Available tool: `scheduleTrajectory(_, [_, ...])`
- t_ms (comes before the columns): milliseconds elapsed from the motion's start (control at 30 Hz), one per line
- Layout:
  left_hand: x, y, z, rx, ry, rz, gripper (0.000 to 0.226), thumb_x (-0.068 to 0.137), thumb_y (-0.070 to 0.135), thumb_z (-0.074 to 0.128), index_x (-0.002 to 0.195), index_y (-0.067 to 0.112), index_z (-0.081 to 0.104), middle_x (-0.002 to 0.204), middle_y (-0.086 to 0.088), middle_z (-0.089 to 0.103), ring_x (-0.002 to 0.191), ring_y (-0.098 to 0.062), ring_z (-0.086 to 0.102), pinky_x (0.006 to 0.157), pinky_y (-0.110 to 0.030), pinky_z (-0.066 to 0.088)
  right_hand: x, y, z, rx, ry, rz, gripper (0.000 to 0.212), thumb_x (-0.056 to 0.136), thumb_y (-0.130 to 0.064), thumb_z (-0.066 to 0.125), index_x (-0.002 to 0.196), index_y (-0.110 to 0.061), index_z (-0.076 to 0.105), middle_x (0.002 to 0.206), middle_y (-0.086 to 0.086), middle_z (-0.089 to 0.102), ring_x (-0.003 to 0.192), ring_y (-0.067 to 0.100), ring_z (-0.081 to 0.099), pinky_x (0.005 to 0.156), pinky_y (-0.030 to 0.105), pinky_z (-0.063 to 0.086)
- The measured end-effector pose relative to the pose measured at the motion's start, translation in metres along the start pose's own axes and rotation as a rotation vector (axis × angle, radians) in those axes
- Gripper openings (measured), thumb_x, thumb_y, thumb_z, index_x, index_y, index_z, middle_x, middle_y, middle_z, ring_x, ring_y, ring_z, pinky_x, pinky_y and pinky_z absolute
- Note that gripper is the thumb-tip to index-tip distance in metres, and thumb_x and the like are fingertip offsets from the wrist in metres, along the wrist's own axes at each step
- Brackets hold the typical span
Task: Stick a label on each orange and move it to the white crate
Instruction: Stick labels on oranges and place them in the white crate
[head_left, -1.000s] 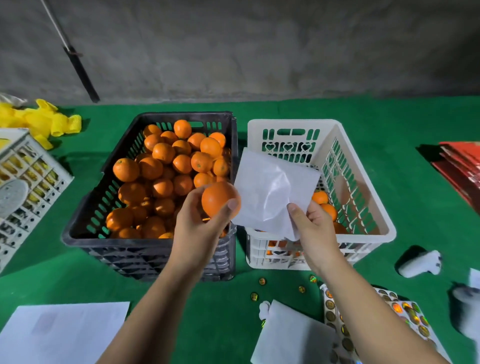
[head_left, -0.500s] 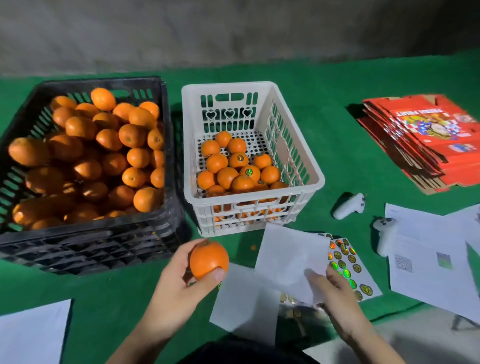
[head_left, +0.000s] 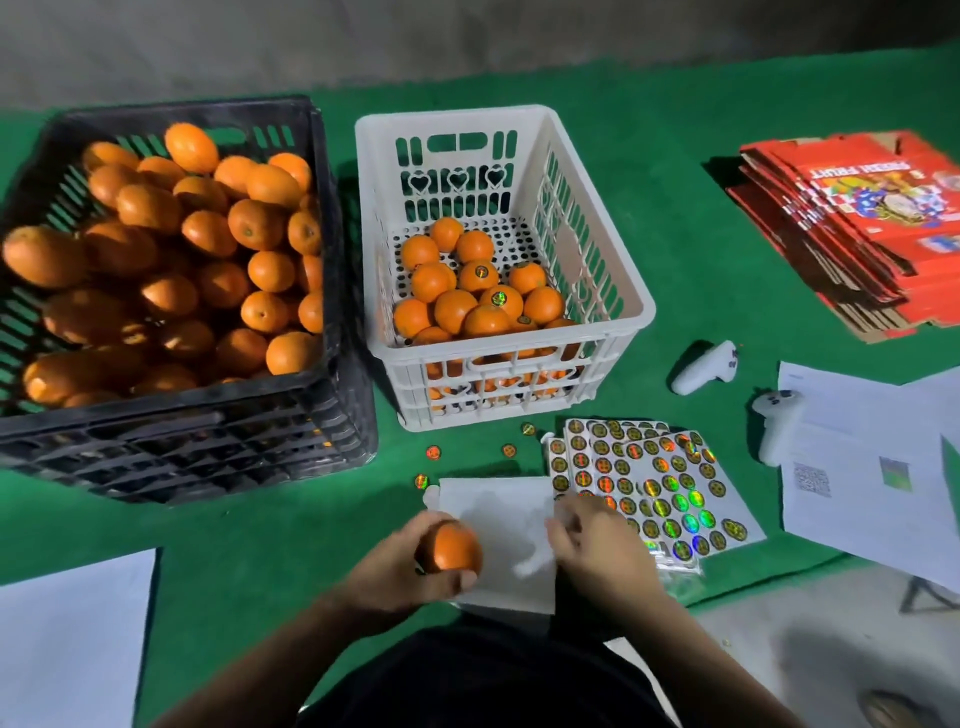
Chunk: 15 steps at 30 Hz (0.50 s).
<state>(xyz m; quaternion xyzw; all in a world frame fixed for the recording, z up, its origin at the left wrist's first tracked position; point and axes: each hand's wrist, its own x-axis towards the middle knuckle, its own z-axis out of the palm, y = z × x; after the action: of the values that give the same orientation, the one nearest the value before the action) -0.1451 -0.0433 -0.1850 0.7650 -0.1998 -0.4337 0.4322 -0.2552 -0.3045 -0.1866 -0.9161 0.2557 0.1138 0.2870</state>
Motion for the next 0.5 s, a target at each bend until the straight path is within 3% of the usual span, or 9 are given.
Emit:
scheduleTrajectory(67, [0.005, -0.009, 0.006, 0.127, -0.043, -0.015, 0.073, 0.068, 0.072, 0.083, 0.127, 0.045, 0.049, 0.125, 0.014, 0.061, 0.107, -0.005, 0.064, 0.084, -0.015, 0.055, 0.012, 0.018, -0.006, -0.147, 0.188, 0.015, 0.045, 0.099, -0.051, 0.054, 0.138, -0.028, 0.059, 0.127, 0.005, 0.058, 0.112, 0.024, 0.053, 0.096, 0.040, 0.047])
scheduleTrajectory(167, [0.016, -0.020, 0.016, 0.312, -0.088, -0.024, 0.072, 0.077, 0.061, 0.085, 0.132, 0.044, 0.042, 0.130, 0.010, 0.061, 0.105, -0.005, 0.062, 0.086, -0.011, 0.049, 0.027, 0.036, -0.010, -0.348, 0.160, 0.091, 0.074, 0.097, -0.061, 0.051, 0.161, -0.029, 0.031, 0.148, 0.008, 0.037, 0.127, 0.029, 0.037, 0.110, 0.044, 0.035])
scheduleTrajectory(233, [0.021, -0.027, 0.020, 0.382, -0.128, -0.033, 0.071, 0.080, 0.057, 0.085, 0.133, 0.039, 0.042, 0.136, 0.003, 0.060, 0.112, -0.010, 0.060, 0.092, -0.016, 0.048, 0.033, 0.042, -0.010, -0.358, 0.136, 0.097, 0.079, 0.095, -0.070, 0.047, 0.162, -0.033, 0.025, 0.152, 0.006, 0.032, 0.129, 0.030, 0.035, 0.111, 0.045, 0.035])
scheduleTrajectory(367, [0.023, -0.036, 0.019, 0.375, -0.123, -0.029, 0.068, 0.080, 0.054, 0.087, 0.128, 0.041, 0.041, 0.133, 0.006, 0.057, 0.112, -0.011, 0.060, 0.093, -0.017, 0.049, 0.036, 0.038, -0.012, -0.329, 0.183, 0.072, 0.066, 0.097, -0.062, 0.053, 0.156, -0.033, 0.042, 0.147, 0.001, 0.042, 0.127, 0.029, 0.041, 0.107, 0.044, 0.037])
scheduleTrajectory(500, [0.016, -0.029, 0.017, 0.230, -0.063, -0.042, 0.070, 0.076, 0.058, 0.087, 0.127, 0.045, 0.041, 0.122, 0.015, 0.056, 0.099, -0.003, 0.063, 0.076, -0.006, 0.052, 0.030, 0.034, -0.013, -0.261, 0.273, -0.020, 0.061, 0.098, -0.055, 0.061, 0.150, -0.025, 0.052, 0.146, 0.007, 0.049, 0.126, 0.032, 0.045, 0.106, 0.044, 0.036])
